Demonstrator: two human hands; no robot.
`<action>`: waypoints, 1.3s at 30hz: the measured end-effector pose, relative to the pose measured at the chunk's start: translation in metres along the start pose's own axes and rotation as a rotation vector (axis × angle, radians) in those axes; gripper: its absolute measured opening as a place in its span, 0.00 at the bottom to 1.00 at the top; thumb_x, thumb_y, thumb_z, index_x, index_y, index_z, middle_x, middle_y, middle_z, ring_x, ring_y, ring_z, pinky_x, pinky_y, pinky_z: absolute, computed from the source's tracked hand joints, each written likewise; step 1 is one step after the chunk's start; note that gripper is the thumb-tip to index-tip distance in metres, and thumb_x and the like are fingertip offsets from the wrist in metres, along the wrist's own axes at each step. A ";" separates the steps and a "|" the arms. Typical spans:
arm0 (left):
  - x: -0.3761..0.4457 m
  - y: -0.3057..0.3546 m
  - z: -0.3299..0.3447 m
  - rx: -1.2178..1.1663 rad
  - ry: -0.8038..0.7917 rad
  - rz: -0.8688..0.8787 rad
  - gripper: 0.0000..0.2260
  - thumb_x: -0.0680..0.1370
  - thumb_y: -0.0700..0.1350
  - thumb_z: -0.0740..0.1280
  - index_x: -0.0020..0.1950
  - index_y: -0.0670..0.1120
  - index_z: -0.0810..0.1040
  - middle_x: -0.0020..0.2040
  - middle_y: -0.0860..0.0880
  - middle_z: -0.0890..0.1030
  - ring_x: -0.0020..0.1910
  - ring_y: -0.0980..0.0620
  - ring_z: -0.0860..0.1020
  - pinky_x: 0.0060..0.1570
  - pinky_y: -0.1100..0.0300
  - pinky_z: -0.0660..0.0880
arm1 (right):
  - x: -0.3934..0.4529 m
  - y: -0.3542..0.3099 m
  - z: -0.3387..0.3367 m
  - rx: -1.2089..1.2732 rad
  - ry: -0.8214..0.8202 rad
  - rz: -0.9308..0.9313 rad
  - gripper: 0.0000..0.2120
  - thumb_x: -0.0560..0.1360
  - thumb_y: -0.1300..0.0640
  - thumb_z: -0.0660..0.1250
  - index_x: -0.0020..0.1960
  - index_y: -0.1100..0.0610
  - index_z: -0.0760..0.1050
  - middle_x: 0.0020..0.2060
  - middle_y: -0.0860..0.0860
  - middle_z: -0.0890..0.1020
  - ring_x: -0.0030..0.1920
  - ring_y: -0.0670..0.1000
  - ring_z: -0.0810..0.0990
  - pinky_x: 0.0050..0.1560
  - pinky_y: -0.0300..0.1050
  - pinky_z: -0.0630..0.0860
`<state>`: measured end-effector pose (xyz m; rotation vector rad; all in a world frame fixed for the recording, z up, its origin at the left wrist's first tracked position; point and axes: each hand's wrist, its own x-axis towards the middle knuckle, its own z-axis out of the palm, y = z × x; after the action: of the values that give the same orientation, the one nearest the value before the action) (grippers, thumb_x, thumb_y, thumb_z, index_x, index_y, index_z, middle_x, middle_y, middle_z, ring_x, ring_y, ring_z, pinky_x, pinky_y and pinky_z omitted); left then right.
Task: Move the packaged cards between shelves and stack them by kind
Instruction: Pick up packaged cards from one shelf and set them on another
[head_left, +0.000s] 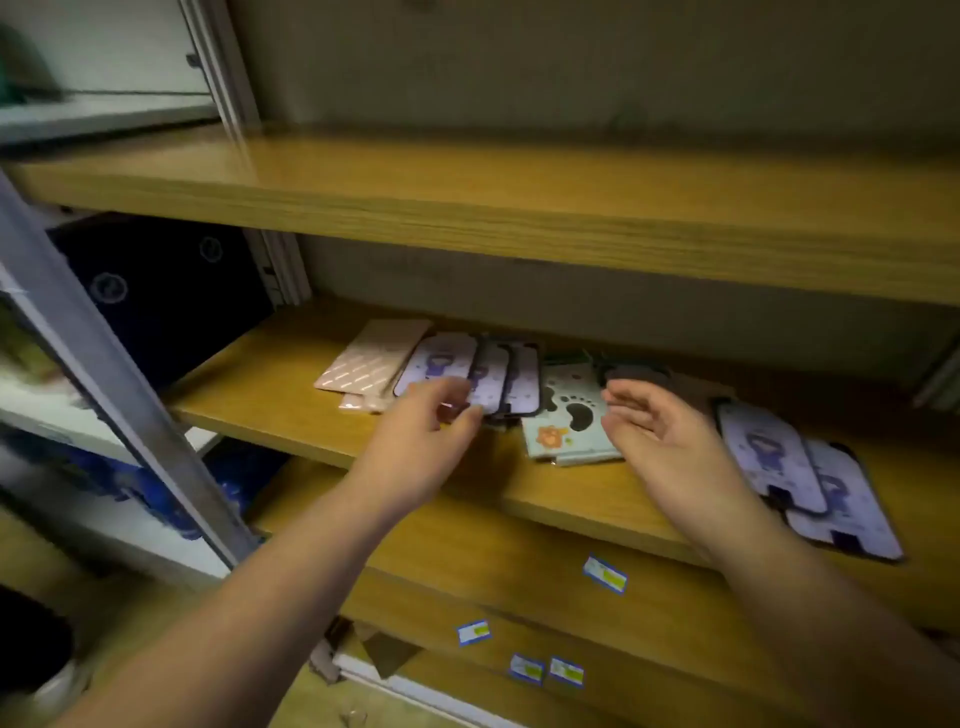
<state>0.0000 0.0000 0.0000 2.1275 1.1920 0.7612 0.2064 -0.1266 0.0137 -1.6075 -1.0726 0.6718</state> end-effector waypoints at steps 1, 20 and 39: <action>0.017 -0.013 -0.005 0.076 0.053 -0.018 0.20 0.80 0.57 0.65 0.69 0.49 0.76 0.57 0.52 0.80 0.56 0.55 0.79 0.47 0.68 0.71 | 0.008 0.002 0.009 0.025 0.008 0.004 0.19 0.79 0.58 0.67 0.69 0.48 0.72 0.63 0.44 0.79 0.62 0.41 0.77 0.61 0.35 0.73; 0.094 -0.063 -0.014 0.337 -0.021 -0.101 0.32 0.69 0.65 0.74 0.66 0.46 0.75 0.60 0.39 0.79 0.60 0.36 0.75 0.51 0.50 0.72 | 0.038 0.011 0.037 -0.117 0.052 0.050 0.17 0.79 0.52 0.67 0.64 0.35 0.72 0.66 0.38 0.76 0.68 0.40 0.72 0.68 0.48 0.70; 0.066 -0.018 -0.015 -0.882 -0.157 -0.312 0.09 0.79 0.35 0.67 0.59 0.40 0.79 0.48 0.43 0.87 0.44 0.49 0.87 0.35 0.63 0.80 | 0.052 0.010 0.041 -1.181 0.072 0.124 0.48 0.66 0.21 0.56 0.69 0.59 0.69 0.64 0.57 0.77 0.63 0.58 0.73 0.62 0.52 0.72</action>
<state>0.0078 0.0687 0.0102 1.2181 0.8424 0.7653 0.1980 -0.0627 -0.0033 -2.6717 -1.4241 -0.0282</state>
